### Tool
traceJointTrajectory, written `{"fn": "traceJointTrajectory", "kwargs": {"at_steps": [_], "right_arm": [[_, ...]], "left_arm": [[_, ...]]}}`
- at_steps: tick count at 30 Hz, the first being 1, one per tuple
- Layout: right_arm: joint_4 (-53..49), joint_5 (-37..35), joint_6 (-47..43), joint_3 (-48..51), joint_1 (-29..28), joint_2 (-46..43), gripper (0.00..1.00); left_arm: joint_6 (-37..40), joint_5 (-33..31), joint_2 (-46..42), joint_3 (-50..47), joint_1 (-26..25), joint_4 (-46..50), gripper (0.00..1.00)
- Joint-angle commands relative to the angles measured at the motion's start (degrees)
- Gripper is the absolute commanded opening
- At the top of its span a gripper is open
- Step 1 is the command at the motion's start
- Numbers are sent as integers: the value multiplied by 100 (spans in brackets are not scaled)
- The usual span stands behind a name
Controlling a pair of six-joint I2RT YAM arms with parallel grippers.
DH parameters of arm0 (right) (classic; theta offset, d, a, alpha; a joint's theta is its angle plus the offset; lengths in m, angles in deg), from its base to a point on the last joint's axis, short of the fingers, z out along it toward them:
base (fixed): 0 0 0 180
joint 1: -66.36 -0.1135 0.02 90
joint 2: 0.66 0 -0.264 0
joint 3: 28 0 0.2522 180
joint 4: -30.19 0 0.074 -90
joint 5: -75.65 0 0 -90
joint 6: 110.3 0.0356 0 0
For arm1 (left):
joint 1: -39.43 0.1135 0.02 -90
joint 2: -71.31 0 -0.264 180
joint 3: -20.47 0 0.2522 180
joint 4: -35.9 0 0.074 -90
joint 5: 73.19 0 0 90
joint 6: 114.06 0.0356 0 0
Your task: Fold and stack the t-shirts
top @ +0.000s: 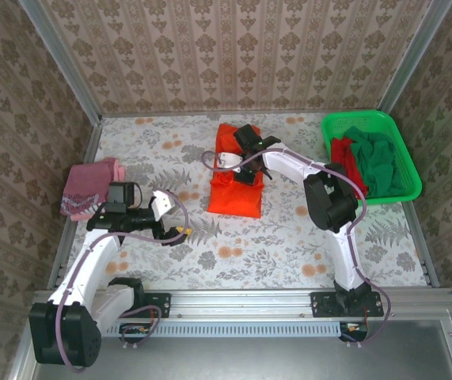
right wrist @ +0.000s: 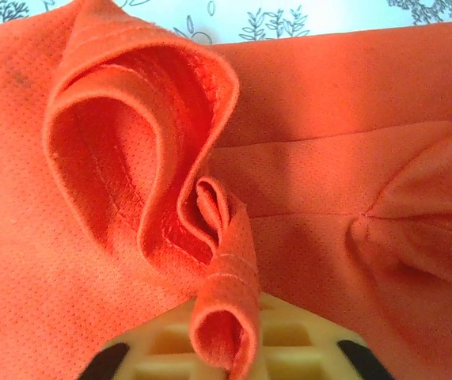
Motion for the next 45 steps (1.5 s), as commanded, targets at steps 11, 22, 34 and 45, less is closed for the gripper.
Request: {"fn": "traceJointTrajectory", "kwargs": {"at_steps": [11, 22, 34, 45], "right_arm": [[1489, 37, 244, 964, -49, -1311, 74], [1249, 731, -189, 2466, -822, -1825, 67], [1541, 231, -506, 2844, -933, -1371, 59], [1702, -510, -580, 2886, -962, -1117, 27]], "left_arm": [[58, 251, 85, 57, 73, -3, 100], [67, 230, 28, -68, 92, -136, 100], [66, 218, 7, -115, 102, -168, 100], [-93, 24, -168, -221, 103, -319, 100]]}}
